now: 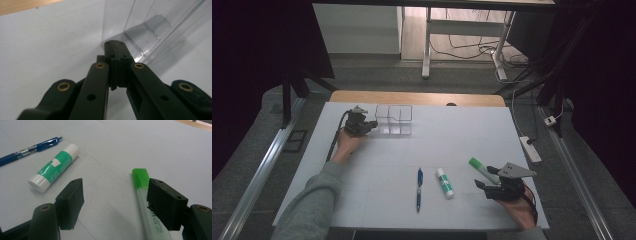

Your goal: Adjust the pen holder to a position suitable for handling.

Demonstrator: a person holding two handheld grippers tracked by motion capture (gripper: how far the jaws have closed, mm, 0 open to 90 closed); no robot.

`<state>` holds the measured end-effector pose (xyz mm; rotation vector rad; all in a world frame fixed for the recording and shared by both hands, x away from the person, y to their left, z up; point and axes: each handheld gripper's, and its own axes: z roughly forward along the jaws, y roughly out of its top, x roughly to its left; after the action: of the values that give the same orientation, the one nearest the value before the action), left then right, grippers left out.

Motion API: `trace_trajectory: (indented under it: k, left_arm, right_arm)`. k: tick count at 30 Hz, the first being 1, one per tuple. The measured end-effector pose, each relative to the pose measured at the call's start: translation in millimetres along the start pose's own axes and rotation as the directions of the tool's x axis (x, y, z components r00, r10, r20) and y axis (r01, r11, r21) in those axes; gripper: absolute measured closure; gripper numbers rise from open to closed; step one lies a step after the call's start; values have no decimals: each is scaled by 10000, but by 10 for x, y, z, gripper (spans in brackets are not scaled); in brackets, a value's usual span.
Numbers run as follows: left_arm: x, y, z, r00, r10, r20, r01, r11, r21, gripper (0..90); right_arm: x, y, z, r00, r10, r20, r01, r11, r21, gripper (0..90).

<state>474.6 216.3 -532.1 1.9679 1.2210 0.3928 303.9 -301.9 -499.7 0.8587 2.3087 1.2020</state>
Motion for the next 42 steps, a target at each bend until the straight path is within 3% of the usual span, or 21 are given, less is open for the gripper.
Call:
trace_trajectory:
  k: [12, 31, 42]
  left_arm:
    - [-41, 70, 44, 9995, -290, 140, 288, 9995, 91, 884]
    - [-352, 266, 216, 9984, 234, 508, -250, 9992, 304, 883]
    - [-475, 344, 313, 9974, 252, 680, -274, 9991, 310, 883]
  right_arm:
    - [-9, -6, 5, 10000, 65, -39, -65, 10000, -5, 297]
    - [-20, -16, 6, 9999, 130, -113, -130, 9999, -38, 297]
    - [-25, -22, 10, 9998, 150, -147, -150, 9999, -11, 297]
